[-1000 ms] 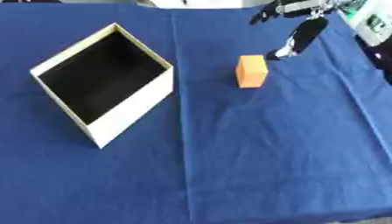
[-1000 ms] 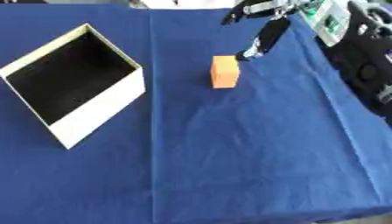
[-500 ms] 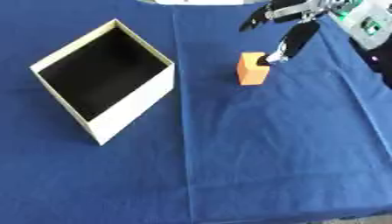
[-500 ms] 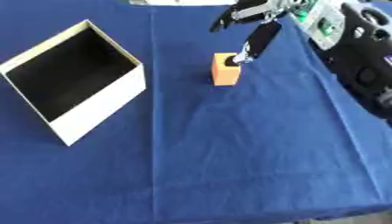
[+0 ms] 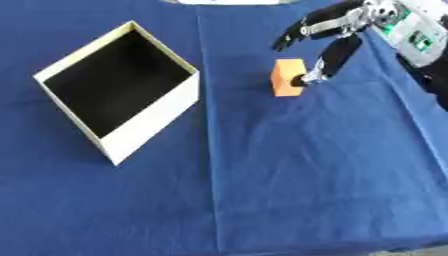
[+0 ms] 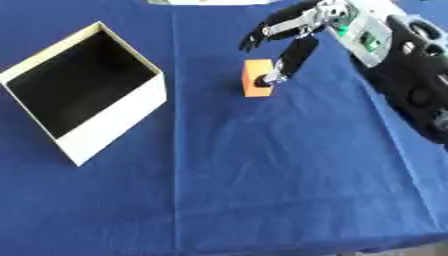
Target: Pick up objects on the table and place them in the box.
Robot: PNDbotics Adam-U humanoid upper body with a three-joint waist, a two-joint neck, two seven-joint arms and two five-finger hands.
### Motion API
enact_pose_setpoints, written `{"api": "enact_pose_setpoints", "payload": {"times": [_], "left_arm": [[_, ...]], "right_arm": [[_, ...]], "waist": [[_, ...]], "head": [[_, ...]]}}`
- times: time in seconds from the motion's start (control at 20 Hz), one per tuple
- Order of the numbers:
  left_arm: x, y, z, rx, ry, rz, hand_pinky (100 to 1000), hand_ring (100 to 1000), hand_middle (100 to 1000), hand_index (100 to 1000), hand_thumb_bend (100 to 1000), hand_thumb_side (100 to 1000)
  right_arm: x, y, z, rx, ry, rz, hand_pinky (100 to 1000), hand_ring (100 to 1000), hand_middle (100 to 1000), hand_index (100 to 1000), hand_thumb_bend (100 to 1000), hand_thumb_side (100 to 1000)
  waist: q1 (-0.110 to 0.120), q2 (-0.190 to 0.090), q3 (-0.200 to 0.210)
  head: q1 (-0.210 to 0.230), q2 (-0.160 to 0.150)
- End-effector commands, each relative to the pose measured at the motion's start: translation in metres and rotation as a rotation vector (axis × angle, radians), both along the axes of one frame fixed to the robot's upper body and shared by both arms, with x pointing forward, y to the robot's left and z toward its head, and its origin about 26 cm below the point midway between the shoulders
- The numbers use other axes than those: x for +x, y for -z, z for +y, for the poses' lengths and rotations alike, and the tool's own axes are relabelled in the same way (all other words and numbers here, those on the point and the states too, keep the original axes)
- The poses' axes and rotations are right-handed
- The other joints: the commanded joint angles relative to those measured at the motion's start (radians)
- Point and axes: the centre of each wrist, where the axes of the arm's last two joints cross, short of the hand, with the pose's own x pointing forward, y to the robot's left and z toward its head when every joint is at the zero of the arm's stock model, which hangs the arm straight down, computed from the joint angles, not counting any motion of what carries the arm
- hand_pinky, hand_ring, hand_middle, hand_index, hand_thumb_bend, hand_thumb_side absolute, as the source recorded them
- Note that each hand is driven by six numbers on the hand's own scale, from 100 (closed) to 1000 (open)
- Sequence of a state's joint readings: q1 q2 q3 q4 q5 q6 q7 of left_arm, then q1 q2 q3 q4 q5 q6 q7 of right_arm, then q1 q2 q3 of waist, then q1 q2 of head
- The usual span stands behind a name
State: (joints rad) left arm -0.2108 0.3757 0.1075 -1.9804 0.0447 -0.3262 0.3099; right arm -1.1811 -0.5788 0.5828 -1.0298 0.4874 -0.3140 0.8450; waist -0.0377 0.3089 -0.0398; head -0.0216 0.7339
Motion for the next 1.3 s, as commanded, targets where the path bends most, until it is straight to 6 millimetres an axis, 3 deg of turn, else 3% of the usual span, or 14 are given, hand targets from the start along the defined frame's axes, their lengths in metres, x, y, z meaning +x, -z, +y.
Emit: {"api": "enact_pose_setpoints", "payload": {"times": [0.05,0.55,0.85,0.95,1.15,1.2,1.3], "left_arm": [[-0.002,-0.006,-0.002,0.009,0.013,-0.021,414,543,619,688,100,640],[-0.002,-0.005,-0.003,0.009,0.019,-0.018,413,542,619,688,100,646],[-0.002,-0.006,-0.004,0.009,0.024,-0.018,412,541,619,688,100,654],[-0.002,-0.006,-0.004,0.009,0.026,-0.018,411,541,618,687,100,656],[-0.002,-0.005,-0.005,0.008,0.028,-0.014,410,540,618,687,100,660],[-0.002,-0.005,-0.005,0.007,0.028,-0.013,410,540,618,687,100,662],[-0.002,-0.004,-0.005,0.007,0.028,-0.010,410,540,618,687,100,663]], "right_arm": [[-0.001,-0.014,-0.011,-0.036,0.007,-0.059,942,958,913,1000,383,547],[0.004,-0.005,-0.016,-0.046,0.042,-0.093,946,969,919,1000,391,583],[0.010,0.001,-0.021,-0.027,0.074,-0.093,928,951,870,984,355,629],[0.012,0.003,-0.023,-0.019,0.092,-0.092,919,942,833,966,340,637],[0.015,0.005,-0.027,0.023,0.112,-0.102,879,893,671,854,256,643],[0.015,0.004,-0.027,0.038,0.114,-0.111,851,859,570,767,202,648],[0.014,-0.001,-0.026,0.084,0.116,-0.137,830,833,516,691,140,618]], "waist": [[0.004,-0.016,0.002],[0.006,-0.005,0.005],[0.009,0.013,0.013],[0.010,0.019,0.016],[0.012,0.026,0.020],[0.012,0.027,0.020],[0.012,0.028,0.020]], "head": [[-0.004,0.004],[-0.010,-0.011],[-0.016,-0.028],[-0.020,-0.034],[-0.024,-0.037],[-0.024,-0.036],[-0.023,-0.035]]}}
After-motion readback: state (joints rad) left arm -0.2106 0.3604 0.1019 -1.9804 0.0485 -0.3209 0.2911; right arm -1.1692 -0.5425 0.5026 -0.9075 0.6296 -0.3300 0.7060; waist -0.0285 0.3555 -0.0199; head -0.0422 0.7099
